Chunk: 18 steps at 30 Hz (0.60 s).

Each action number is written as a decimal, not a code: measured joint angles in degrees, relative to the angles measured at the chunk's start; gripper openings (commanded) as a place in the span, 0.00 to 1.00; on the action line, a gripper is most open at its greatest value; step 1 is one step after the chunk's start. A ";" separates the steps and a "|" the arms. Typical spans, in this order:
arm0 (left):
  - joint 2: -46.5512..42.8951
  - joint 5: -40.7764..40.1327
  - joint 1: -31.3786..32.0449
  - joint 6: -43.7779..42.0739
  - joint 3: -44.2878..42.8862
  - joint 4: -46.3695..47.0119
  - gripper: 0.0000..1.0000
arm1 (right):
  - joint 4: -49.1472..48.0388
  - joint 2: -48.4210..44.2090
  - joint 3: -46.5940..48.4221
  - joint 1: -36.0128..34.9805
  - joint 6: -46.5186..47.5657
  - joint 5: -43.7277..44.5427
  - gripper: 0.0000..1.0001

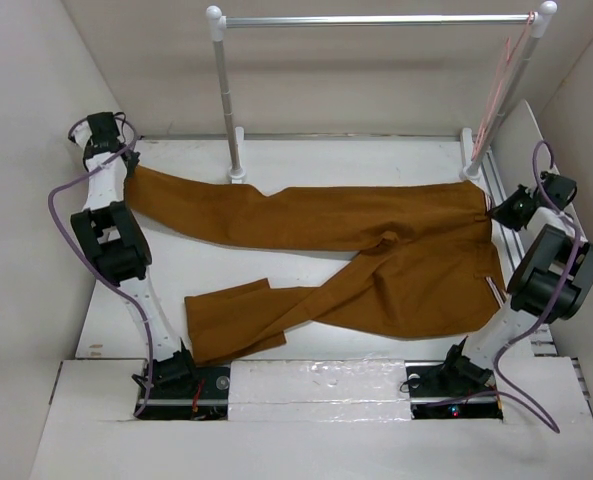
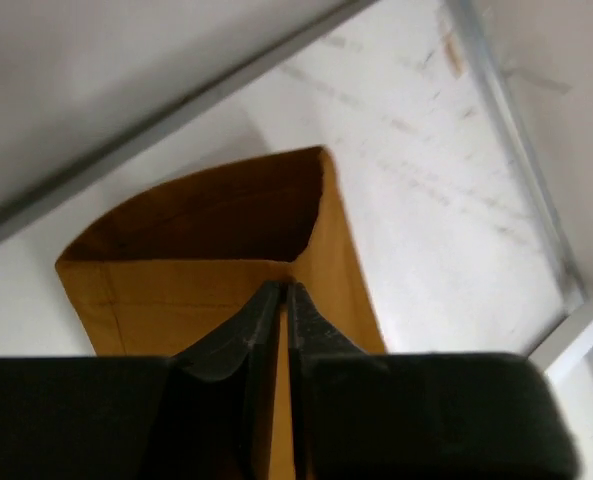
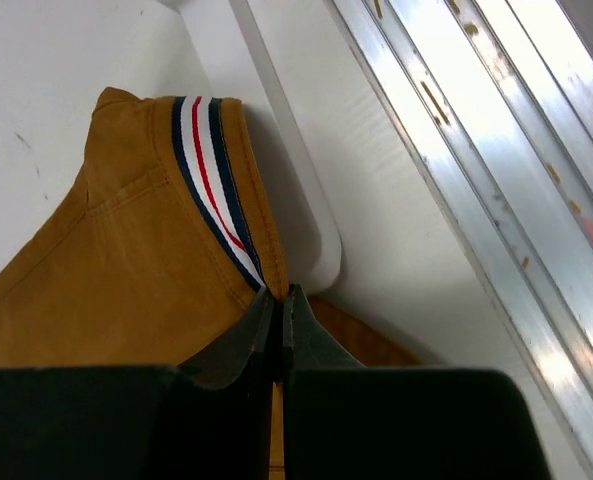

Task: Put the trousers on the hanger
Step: Flatten out the trousers at the center of the board.

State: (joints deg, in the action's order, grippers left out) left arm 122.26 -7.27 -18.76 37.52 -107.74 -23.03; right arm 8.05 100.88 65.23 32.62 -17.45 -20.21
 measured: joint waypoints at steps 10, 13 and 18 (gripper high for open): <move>-11.45 -2.75 -0.22 -0.74 15.26 0.57 0.71 | 4.44 3.67 11.65 -3.30 2.93 1.81 0.89; -18.49 -0.39 0.35 -0.48 22.77 1.70 0.68 | 4.81 -0.04 10.23 -4.55 2.86 2.01 0.79; -33.77 1.22 11.98 -0.92 35.93 3.08 0.61 | 2.64 -15.85 -2.62 -9.29 1.66 2.54 0.00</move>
State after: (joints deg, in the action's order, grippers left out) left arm 88.49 -6.04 -6.79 36.60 -71.81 -19.94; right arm 10.70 85.03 62.61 23.33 -15.79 -17.67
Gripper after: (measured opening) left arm 0.639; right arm 0.103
